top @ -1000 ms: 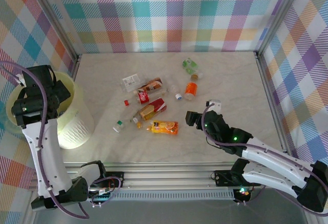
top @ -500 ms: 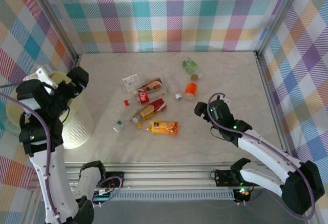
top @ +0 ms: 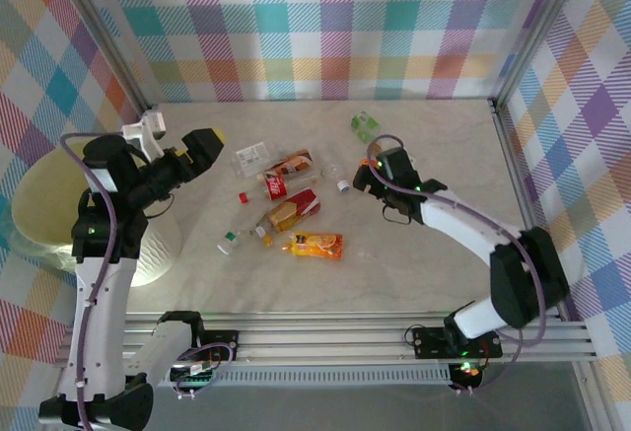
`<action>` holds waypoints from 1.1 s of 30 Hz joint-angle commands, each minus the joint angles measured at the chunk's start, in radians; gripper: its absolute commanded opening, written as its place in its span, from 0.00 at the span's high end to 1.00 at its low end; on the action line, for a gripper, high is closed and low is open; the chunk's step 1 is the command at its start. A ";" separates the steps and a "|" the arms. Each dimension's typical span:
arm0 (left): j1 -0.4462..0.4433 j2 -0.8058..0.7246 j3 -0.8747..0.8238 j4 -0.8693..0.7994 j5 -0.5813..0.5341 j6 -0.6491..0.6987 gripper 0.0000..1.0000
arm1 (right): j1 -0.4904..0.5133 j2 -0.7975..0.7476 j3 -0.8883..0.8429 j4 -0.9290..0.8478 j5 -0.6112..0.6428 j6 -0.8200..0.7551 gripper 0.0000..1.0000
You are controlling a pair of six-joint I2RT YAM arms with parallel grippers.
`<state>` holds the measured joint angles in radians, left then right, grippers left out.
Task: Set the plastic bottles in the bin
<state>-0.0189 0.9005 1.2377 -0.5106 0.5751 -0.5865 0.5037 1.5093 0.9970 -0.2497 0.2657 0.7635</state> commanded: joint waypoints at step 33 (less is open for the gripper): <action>-0.068 0.024 -0.066 0.003 -0.020 0.012 0.00 | -0.024 0.431 0.258 0.008 0.072 -0.245 0.35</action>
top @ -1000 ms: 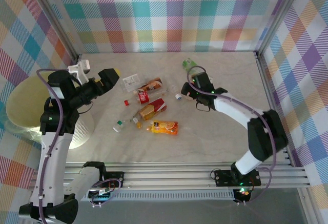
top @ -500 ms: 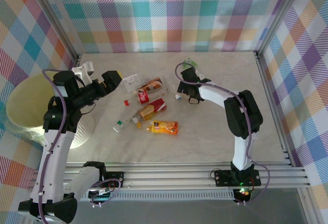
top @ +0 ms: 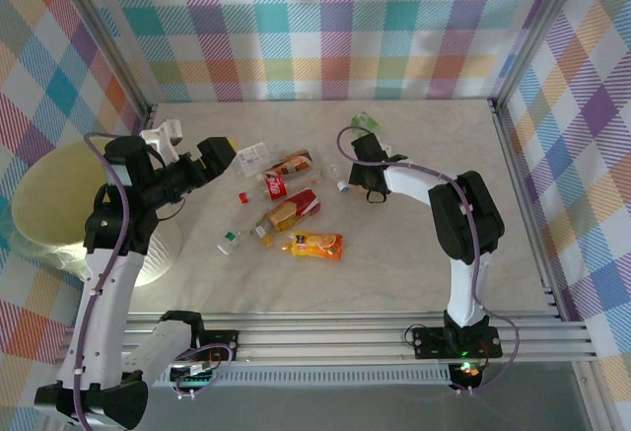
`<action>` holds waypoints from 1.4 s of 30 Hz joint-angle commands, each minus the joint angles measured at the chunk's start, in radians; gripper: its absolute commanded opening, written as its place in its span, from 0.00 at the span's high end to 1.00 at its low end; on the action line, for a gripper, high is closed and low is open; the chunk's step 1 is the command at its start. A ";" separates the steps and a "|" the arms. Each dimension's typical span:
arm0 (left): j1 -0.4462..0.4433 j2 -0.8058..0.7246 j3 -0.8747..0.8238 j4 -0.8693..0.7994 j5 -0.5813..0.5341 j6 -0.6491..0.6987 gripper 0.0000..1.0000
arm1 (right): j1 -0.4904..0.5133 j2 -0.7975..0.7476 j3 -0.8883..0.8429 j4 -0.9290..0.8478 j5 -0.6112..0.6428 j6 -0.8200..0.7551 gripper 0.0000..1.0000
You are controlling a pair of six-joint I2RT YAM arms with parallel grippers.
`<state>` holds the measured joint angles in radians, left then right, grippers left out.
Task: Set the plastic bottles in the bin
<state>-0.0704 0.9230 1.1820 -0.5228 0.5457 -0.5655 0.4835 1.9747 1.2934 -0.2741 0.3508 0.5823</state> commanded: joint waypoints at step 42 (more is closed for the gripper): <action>-0.689 0.717 0.332 0.172 -0.322 -0.169 0.00 | 0.102 -0.925 -0.737 0.493 -0.473 -0.131 0.63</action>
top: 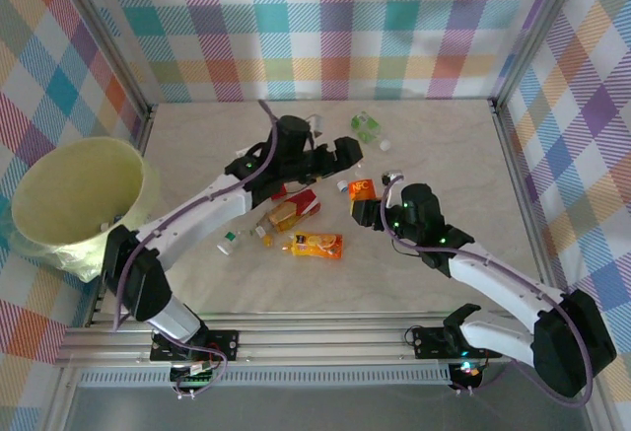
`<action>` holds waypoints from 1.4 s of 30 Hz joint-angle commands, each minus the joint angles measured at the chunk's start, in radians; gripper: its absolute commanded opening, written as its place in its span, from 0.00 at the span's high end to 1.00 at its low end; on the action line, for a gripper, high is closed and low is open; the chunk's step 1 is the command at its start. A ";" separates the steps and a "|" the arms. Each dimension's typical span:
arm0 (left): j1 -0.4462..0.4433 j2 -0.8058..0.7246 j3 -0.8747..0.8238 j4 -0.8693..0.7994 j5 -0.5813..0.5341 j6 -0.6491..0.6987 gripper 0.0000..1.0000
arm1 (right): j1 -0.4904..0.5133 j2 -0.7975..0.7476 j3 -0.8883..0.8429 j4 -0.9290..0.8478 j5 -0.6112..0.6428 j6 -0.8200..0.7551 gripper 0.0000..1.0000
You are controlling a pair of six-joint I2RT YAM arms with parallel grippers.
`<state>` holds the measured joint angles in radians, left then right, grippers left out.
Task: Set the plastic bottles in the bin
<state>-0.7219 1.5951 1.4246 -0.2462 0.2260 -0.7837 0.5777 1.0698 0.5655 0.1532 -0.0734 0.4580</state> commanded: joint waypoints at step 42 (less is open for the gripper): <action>-0.102 0.111 0.054 -0.167 -0.112 0.050 0.45 | 0.026 0.041 0.075 0.100 -0.178 -0.017 0.36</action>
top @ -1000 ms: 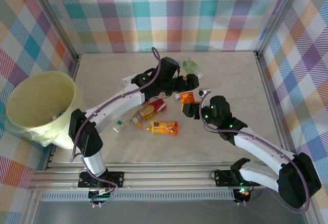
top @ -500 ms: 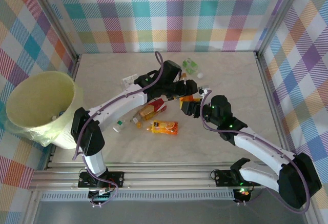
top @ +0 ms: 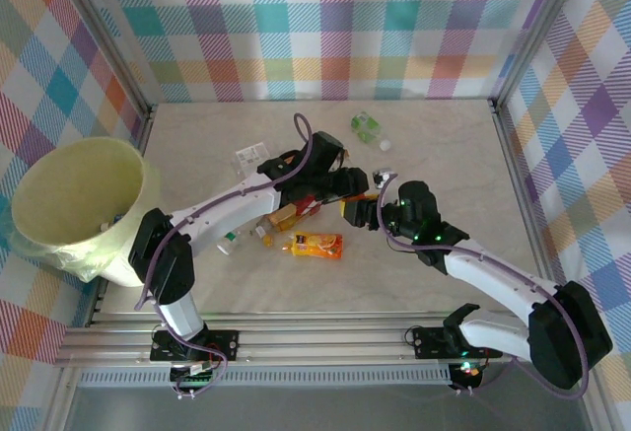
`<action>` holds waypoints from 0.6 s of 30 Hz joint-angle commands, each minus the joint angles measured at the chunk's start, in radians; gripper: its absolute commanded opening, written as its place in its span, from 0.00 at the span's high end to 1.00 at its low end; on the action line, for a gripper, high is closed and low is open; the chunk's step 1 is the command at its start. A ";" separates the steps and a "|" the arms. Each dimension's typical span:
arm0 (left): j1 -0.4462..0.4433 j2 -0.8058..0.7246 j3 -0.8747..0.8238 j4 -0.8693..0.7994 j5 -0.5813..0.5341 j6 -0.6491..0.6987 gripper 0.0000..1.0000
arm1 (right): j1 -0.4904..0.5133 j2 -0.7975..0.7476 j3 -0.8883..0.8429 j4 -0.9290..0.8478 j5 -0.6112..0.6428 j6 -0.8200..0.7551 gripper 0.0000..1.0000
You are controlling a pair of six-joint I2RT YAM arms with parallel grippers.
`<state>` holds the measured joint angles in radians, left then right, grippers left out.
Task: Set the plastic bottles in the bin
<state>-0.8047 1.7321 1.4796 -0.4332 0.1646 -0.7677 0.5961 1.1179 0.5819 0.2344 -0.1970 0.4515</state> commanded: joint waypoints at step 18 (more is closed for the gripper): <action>0.093 -0.294 -0.101 -0.030 -0.274 0.126 0.48 | 0.008 -0.070 0.078 -0.077 -0.089 -0.167 0.00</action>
<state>-0.7483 1.5070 1.3746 -0.4217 -0.0463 -0.6979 0.5972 1.0744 0.6388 0.1555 -0.2962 0.3313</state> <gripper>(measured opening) 0.575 0.996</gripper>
